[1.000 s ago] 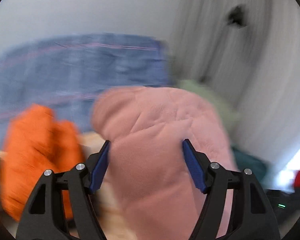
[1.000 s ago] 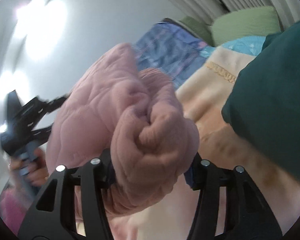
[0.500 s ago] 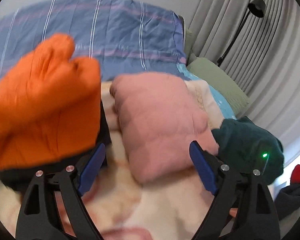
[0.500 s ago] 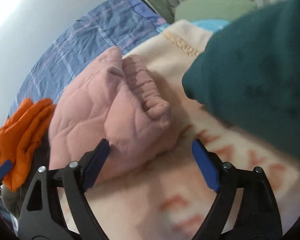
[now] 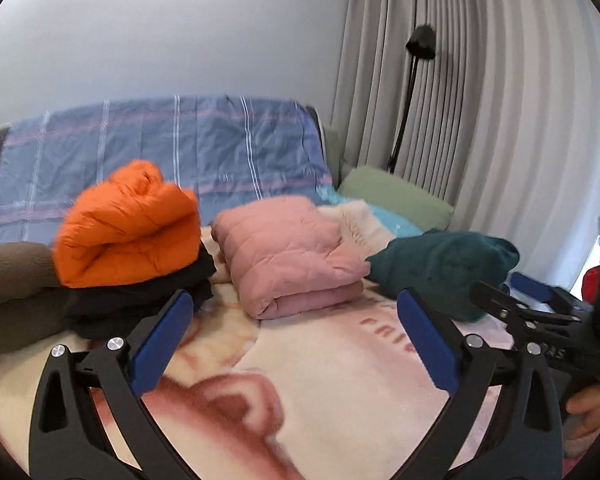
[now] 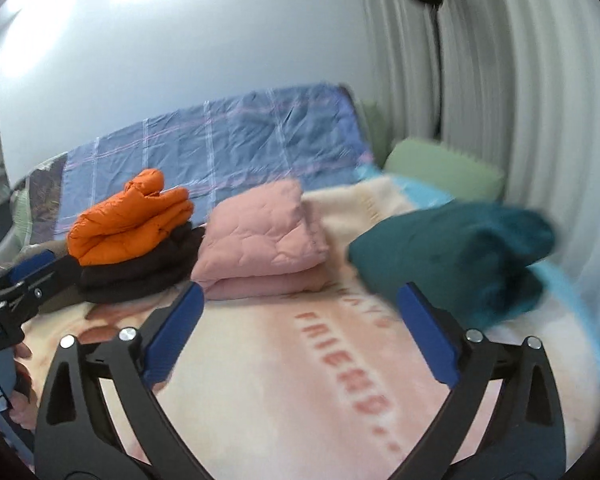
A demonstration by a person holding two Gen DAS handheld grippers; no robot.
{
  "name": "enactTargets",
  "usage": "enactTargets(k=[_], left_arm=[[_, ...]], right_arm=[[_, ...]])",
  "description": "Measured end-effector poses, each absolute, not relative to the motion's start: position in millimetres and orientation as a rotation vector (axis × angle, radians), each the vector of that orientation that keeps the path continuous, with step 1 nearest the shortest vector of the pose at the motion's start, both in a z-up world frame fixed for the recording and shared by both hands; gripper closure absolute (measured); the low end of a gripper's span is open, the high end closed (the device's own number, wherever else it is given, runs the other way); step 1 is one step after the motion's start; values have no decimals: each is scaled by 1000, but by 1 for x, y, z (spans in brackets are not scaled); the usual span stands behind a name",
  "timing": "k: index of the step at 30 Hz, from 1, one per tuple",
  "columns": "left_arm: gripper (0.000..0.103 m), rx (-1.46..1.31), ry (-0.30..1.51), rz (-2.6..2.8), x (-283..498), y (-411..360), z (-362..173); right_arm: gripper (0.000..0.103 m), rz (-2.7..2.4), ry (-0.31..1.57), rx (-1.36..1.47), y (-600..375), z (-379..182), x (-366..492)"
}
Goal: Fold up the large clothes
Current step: 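Open both tools and pull them back from the folded pink jacket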
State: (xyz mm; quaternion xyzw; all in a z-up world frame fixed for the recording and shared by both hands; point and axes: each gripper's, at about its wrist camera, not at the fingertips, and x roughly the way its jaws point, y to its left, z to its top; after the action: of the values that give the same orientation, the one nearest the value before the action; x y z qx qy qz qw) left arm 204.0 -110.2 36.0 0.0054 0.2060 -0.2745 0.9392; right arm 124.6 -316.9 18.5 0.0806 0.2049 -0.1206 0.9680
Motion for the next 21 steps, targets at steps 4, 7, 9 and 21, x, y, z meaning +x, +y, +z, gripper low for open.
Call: enactTargets(k=[4, 7, 9, 21], left_arm=[[1, 63, 344, -519, 162, -103, 50], [1, 71, 311, -509, 135, -93, 58], [1, 89, 310, -502, 117, -88, 61], [1, 131, 338, -467, 46, -68, 62]], right_arm=[[2, -277, 320, 201, -303, 40, 64], [2, -338, 246, 255, -301, 52, 29], [2, -345, 238, 254, -295, 57, 15], [2, -416, 253, 184, -259, 64, -28]])
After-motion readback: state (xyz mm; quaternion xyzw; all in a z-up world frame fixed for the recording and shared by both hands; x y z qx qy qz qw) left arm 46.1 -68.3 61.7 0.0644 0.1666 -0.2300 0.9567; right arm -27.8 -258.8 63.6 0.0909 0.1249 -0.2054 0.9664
